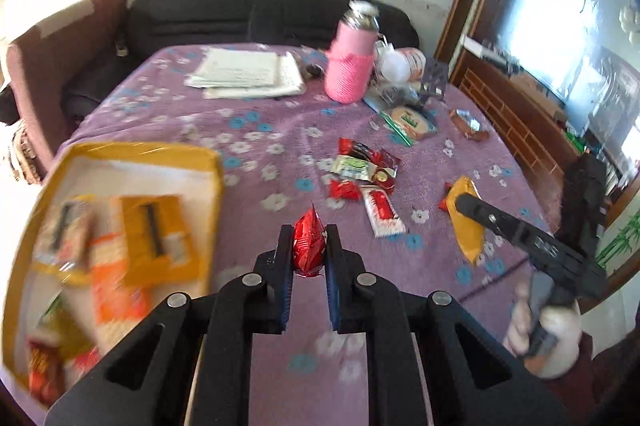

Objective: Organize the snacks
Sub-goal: 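Carry the yellow bag and red candy into the tray and open both tools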

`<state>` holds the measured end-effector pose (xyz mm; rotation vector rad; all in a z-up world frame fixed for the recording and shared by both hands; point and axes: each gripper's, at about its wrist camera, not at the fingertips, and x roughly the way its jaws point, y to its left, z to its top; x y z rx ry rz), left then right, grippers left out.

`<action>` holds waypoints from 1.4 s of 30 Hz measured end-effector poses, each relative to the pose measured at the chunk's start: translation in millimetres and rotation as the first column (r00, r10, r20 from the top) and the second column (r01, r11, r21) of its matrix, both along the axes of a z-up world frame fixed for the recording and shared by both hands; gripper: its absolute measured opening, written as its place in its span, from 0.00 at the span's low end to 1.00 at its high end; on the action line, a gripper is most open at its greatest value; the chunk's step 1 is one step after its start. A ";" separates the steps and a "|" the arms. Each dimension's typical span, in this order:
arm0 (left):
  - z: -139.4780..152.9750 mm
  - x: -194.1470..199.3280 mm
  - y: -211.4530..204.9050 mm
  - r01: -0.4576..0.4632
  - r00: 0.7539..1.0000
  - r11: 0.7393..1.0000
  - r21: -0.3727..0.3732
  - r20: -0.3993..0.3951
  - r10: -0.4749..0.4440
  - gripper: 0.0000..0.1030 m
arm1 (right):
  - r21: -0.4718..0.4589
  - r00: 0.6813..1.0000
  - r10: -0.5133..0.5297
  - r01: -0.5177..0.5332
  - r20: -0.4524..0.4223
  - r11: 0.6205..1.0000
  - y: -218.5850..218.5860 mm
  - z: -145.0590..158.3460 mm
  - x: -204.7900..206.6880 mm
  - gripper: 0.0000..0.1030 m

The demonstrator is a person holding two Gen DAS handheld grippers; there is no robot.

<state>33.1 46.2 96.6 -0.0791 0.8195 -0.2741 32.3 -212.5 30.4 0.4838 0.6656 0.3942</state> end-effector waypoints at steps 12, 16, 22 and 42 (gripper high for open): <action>2.7 -83.0 117.0 -0.246 0.966 0.968 -0.038 0.075 0.248 0.11 | -0.071 0.985 0.171 -0.172 -0.020 0.983 98.4 45.1 -45.3 0.53; -10.5 -89.7 153.2 -0.298 0.953 0.953 -0.062 0.043 0.301 0.11 | -0.106 0.969 0.247 -0.248 -0.021 0.963 145.8 63.6 -51.2 0.53; -23.5 -83.9 187.1 -0.338 0.940 0.940 -0.035 0.028 0.339 0.12 | -0.156 0.936 0.347 -0.352 -0.056 0.923 222.7 66.6 -42.8 0.53; -59.5 -51.2 218.2 -0.381 0.924 0.924 0.012 0.007 0.381 0.12 | -0.327 0.930 0.288 -0.352 -0.230 0.877 338.7 -7.2 25.0 0.53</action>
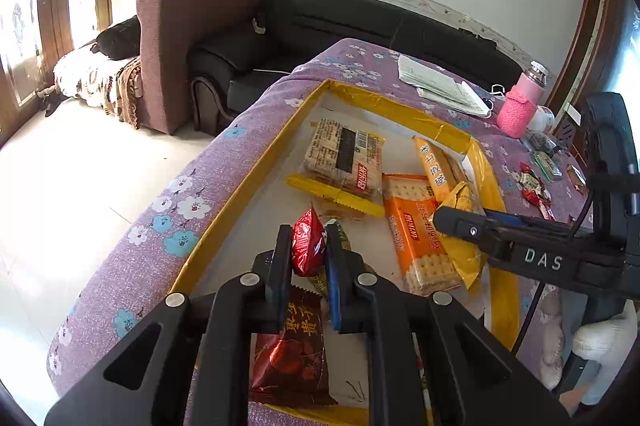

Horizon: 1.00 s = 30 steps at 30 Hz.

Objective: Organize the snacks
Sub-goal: 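Carry the yellow bag and red candy into the tray and open both tools, then move both tools back over the remaining snacks on the table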

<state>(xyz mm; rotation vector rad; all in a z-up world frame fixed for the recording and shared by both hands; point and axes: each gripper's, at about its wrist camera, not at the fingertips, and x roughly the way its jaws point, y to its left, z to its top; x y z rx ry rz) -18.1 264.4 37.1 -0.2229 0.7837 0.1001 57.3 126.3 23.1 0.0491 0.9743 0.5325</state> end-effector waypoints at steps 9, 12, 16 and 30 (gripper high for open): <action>11.7 -10.1 -2.0 -0.017 1.000 1.000 0.002 0.015 0.017 0.39 | -0.030 1.000 0.007 -0.006 0.030 1.000 8.4 3.5 1.9 0.60; 21.4 -16.9 -4.3 -0.025 0.999 1.000 0.016 0.038 0.025 0.49 | 0.003 0.999 0.008 -0.008 0.035 1.000 3.0 11.0 -3.5 0.60; 34.2 -26.9 -10.8 -0.041 0.998 0.998 0.055 0.057 0.038 0.63 | 0.028 0.998 0.014 -0.015 0.056 0.999 -5.7 24.0 -15.3 0.60; 70.5 -62.7 -51.6 -0.014 0.994 0.990 0.143 0.113 -0.003 0.70 | 0.128 0.991 -0.064 0.050 0.114 0.991 -76.7 59.2 -72.4 0.60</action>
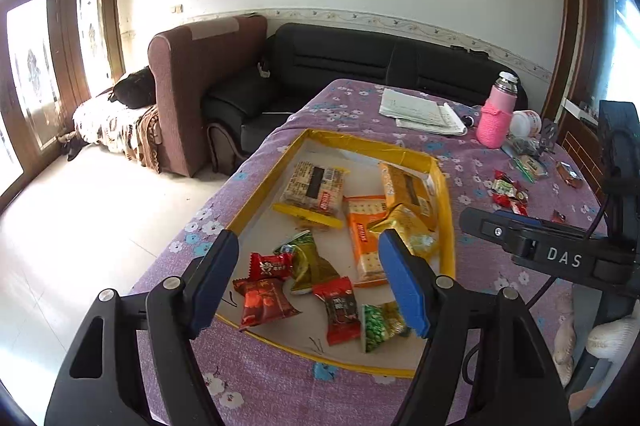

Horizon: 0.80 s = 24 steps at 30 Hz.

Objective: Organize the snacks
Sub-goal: 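Move both tools back over the remaining snacks on the table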

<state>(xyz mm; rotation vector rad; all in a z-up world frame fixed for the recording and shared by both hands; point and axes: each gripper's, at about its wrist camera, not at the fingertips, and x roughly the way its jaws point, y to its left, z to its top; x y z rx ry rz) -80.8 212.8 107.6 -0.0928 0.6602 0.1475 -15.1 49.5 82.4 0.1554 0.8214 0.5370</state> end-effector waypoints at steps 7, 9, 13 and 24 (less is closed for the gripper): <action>13.7 -11.5 -31.2 0.055 0.998 0.998 0.029 0.020 -0.056 0.70 | 0.041 0.998 -0.059 0.058 0.033 0.998 -51.9 13.2 -28.9 0.61; 16.3 -15.4 -40.2 0.070 0.997 0.997 0.038 0.022 -0.071 0.70 | 0.058 0.996 -0.079 0.077 0.040 0.995 -68.5 17.5 -37.2 0.61; 21.1 -19.3 -57.1 0.096 0.995 0.994 0.056 0.023 -0.098 0.70 | 0.095 0.988 -0.138 0.131 0.067 0.987 -107.2 29.4 -52.4 0.62; 26.4 -24.5 -101.3 0.160 0.987 0.982 0.105 0.009 -0.162 0.70 | 0.146 0.954 -0.277 0.260 0.113 0.954 -198.6 46.3 -79.4 0.64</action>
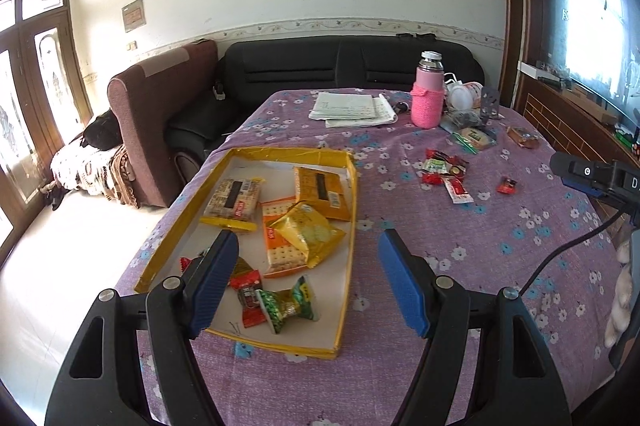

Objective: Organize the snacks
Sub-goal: 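Move both tools back over the remaining snacks on the table, then grasp the white-red tea cake packet with left tool while right tool grasps red chocolate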

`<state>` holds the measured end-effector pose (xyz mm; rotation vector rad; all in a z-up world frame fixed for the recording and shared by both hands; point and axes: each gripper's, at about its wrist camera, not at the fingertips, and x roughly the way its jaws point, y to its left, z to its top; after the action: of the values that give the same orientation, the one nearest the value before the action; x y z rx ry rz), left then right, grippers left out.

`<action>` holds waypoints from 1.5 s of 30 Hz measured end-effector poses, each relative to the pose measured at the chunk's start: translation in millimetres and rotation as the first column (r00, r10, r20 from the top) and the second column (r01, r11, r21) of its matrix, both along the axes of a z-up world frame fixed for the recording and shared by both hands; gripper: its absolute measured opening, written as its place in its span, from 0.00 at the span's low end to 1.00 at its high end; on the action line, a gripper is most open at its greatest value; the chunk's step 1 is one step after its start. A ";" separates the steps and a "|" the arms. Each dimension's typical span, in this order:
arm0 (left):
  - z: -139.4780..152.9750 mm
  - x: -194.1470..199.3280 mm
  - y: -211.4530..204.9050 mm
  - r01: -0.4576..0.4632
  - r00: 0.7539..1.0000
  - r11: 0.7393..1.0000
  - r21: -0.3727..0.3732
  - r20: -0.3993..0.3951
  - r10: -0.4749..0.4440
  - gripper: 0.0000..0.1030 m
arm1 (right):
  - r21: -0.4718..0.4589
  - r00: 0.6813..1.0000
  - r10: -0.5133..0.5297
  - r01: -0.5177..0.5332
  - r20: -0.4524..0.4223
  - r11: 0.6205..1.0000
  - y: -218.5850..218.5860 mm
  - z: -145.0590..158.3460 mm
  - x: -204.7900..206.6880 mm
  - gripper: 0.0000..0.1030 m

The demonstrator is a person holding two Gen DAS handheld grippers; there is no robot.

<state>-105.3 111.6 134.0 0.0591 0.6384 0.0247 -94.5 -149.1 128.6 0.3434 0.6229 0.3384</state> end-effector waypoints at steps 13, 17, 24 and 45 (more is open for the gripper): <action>-7.5 7.5 -38.9 0.077 0.996 0.997 0.001 -0.054 -0.077 0.70 | 0.025 0.997 -0.082 0.082 -0.015 0.996 -51.2 -12.1 -7.5 0.67; -14.3 29.1 -40.1 0.129 0.981 0.983 -0.132 -0.126 -0.146 0.70 | -0.012 0.991 -0.124 0.124 -0.047 0.992 -68.1 -24.1 10.1 0.68; -32.1 81.8 -51.1 0.148 0.956 0.950 -0.276 -0.205 -0.208 0.70 | -0.005 0.953 -0.229 0.232 -0.197 0.973 -123.7 -70.5 78.4 0.69; -114.8 228.3 -164.9 0.228 0.893 0.944 -0.240 -0.334 -0.301 0.70 | -0.361 0.894 -0.379 0.281 -0.237 0.889 -84.4 -142.5 210.9 0.28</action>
<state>123.0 -53.4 19.2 -0.0408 1.0012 -0.3225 116.4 -233.5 -13.8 0.1856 0.8907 -0.1552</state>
